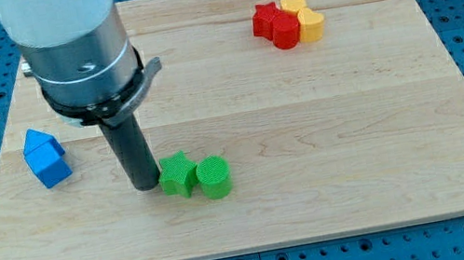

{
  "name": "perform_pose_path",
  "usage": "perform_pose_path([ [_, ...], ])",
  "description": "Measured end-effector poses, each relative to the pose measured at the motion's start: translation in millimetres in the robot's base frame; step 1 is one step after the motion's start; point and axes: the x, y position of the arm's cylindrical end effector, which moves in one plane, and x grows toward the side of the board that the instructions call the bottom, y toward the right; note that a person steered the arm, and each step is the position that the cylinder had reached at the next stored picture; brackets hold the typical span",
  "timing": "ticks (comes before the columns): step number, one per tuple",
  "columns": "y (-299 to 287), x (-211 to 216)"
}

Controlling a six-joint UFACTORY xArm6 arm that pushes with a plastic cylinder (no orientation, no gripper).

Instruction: Separate green green star with green circle

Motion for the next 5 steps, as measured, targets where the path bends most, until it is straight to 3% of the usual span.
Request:
perform_pose_path([
  [1, 6.7, -42.2],
  [5, 62.3, -21.6],
])
